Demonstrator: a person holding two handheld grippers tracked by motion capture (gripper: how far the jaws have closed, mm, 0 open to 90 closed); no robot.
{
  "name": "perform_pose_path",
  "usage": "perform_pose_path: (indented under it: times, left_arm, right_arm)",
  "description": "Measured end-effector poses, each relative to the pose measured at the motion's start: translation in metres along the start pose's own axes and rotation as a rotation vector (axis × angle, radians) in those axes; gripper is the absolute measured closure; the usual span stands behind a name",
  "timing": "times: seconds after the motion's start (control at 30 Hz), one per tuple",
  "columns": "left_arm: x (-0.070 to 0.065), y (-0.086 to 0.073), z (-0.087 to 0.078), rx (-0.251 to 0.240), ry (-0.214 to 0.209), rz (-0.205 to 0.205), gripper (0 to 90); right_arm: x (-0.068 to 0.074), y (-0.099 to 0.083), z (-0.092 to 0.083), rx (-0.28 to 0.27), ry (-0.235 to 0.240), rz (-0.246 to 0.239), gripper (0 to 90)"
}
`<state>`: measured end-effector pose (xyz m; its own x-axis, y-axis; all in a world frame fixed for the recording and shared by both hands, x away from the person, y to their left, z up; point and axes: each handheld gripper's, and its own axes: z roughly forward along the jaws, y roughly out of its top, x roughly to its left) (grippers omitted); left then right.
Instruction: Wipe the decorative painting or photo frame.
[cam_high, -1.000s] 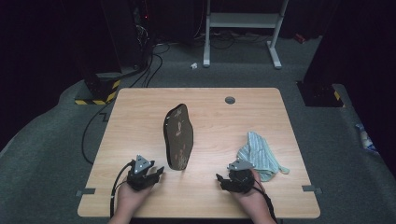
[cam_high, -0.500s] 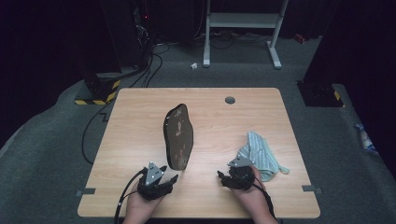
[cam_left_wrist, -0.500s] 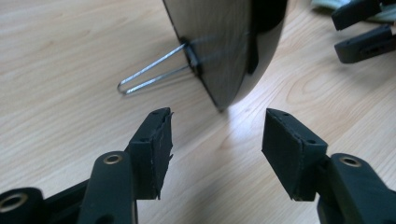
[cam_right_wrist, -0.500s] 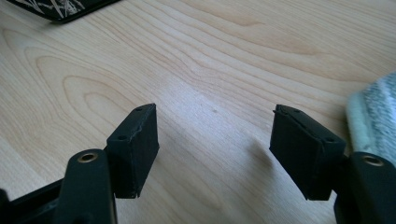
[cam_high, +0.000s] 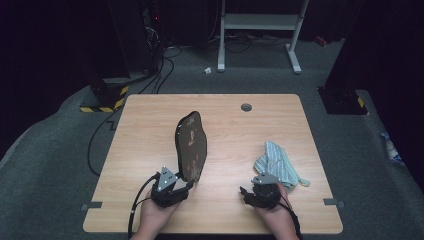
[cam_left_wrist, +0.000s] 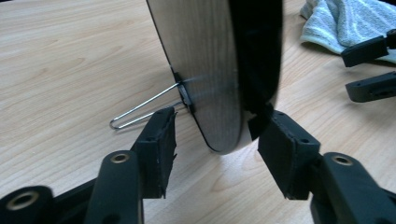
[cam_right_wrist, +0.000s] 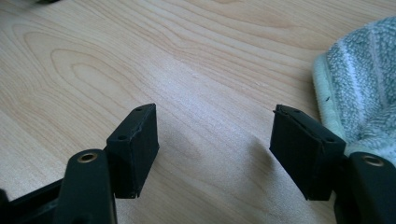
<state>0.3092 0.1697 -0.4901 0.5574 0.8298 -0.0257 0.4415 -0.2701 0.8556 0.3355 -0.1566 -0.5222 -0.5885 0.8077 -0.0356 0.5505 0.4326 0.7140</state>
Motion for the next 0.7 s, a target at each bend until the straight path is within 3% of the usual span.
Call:
perform_pose_path:
  times: [0.37,0.7]
  left_arm:
    - [0.009,-0.004,-0.005,0.0,0.021,-0.014,48.8]
    - [0.026,-0.008,-0.01,0.0,0.045,-0.059,49.9]
  right_arm:
    - [0.004,0.003,0.003,-0.001,0.019,-0.006,31.8]
    - [0.004,0.006,0.004,-0.009,0.024,-0.015,31.5]
